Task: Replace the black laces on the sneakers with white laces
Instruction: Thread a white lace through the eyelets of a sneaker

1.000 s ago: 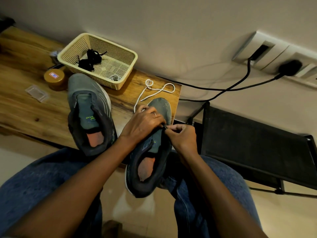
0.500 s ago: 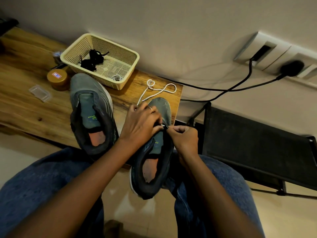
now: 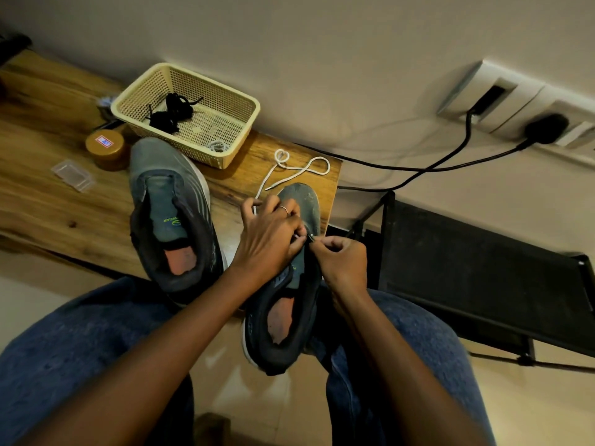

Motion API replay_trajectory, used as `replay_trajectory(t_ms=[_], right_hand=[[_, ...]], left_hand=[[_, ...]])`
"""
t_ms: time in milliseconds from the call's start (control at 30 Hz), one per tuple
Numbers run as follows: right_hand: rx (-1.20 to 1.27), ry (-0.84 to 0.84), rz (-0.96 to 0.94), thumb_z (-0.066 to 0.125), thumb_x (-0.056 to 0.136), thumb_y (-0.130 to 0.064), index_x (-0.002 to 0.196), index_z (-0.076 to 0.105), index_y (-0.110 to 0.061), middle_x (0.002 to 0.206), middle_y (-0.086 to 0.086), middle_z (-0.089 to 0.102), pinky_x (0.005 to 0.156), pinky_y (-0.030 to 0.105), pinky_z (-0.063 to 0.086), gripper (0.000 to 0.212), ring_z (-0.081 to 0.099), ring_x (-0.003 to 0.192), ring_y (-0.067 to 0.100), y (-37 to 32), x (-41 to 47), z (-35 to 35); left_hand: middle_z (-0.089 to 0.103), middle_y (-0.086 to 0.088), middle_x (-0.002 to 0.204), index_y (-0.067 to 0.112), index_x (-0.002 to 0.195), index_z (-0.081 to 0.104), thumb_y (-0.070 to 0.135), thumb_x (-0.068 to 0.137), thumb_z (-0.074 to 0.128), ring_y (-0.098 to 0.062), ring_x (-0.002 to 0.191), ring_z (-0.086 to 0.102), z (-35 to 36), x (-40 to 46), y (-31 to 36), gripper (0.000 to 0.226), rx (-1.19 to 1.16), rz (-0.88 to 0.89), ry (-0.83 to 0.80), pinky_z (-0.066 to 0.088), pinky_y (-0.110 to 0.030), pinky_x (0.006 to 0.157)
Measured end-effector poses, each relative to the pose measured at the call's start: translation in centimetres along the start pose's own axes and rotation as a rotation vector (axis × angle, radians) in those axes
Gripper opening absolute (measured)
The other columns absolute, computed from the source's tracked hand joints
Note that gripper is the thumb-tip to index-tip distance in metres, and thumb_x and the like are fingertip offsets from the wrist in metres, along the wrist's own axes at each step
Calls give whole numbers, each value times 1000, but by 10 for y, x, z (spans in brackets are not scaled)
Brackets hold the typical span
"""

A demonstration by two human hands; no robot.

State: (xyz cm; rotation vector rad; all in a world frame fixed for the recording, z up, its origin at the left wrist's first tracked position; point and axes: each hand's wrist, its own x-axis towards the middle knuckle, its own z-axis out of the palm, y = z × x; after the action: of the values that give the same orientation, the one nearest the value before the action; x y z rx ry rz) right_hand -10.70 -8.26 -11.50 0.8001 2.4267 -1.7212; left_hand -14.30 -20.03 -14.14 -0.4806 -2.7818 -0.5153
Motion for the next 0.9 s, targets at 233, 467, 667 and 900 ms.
replay_trajectory(t_ms=[233,467,667,900], right_hand=[[-46,-35,-24,67,83,-10,68,72,-18,71,1,71,63,31,55,17,64,66,10,-2,1,0],[71,-13,84,60,89,-8,87,71,-1,55,-2,60,56,28,48,13,52,45,3,-3,13,-4],[-167,-274,-11,62,91,-5,93,67,3,66,8,62,56,23,55,10,57,51,14,-28,30,-16],[-262,-366,37,55,93,0,82,60,-1,67,12,60,55,23,54,12,57,53,16,-34,40,-17]], left_hand=[[62,4,92,27,71,67,28,72,79,-17,95,48,1,-2,2,11,-42,-67,4,20,-37,87],[57,7,110,29,95,67,37,87,63,-19,113,43,-7,2,7,12,-91,-184,-148,24,-31,82],[57,7,110,28,101,58,38,86,63,-18,112,44,-12,7,4,19,-140,-195,-158,24,-29,78],[56,7,119,29,113,57,38,86,64,-17,118,43,-18,12,3,29,-129,-175,-207,32,-35,88]])
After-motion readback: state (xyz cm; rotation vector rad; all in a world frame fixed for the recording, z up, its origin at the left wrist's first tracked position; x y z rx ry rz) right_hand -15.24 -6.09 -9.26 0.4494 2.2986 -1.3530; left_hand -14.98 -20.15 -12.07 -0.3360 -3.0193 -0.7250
